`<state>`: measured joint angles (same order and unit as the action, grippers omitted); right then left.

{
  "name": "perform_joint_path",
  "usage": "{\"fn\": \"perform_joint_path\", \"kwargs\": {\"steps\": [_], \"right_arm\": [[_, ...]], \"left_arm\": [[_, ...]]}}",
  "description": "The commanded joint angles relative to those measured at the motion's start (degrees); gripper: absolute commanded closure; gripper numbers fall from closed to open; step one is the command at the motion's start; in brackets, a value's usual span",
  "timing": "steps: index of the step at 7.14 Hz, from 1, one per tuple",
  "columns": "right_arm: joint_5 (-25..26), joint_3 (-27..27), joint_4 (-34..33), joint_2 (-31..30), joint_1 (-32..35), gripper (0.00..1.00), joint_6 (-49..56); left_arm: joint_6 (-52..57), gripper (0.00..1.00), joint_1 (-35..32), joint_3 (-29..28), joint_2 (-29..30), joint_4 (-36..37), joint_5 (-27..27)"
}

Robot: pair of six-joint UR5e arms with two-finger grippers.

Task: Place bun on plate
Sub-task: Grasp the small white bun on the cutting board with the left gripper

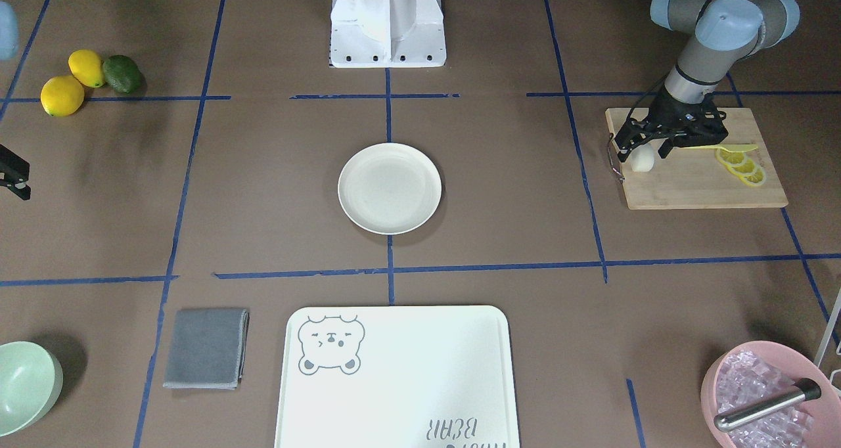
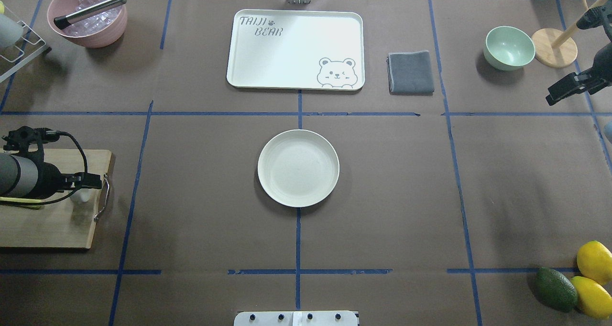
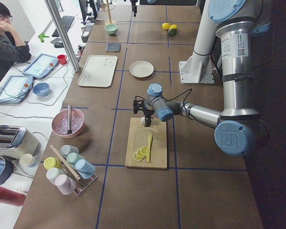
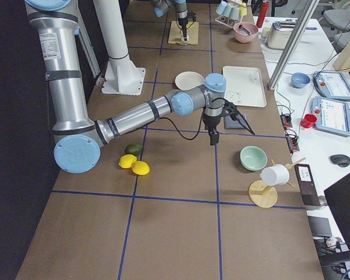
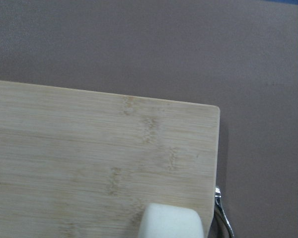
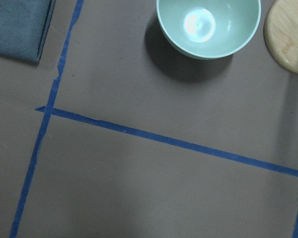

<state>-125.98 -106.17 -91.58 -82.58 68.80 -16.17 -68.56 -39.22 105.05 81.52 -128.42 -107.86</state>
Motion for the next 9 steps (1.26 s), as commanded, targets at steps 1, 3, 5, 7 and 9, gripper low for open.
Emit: {"fn": "perform_joint_path", "kwargs": {"steps": [1, 3, 5, 7, 9], "right_arm": [[0.0, 0.0, 0.0, 0.0, -0.1, 0.00, 0.0], [0.0, 0.0, 0.0, 0.0, -0.1, 0.00, 0.0], [0.0, 0.0, 0.0, 0.0, -0.1, 0.00, -0.1], [0.0, -0.2, -0.1, 0.0, -0.1, 0.00, -0.4], [0.0, -0.3, -0.1, 0.0, -0.1, 0.00, -0.4]], "left_arm": [[-0.1, 0.09, 0.1, 0.2, -0.1, 0.0, -0.1], [-0.1, 0.20, 0.1, 0.2, -0.3, 0.1, -0.1], [0.0, 0.33, 0.1, 0.2, -0.8, 0.0, -0.1], [0.0, 0.54, 0.0, 0.3, -0.9, 0.1, -0.1], [0.0, 0.65, -0.1, 0.5, -1.0, 0.1, -0.1]]}}
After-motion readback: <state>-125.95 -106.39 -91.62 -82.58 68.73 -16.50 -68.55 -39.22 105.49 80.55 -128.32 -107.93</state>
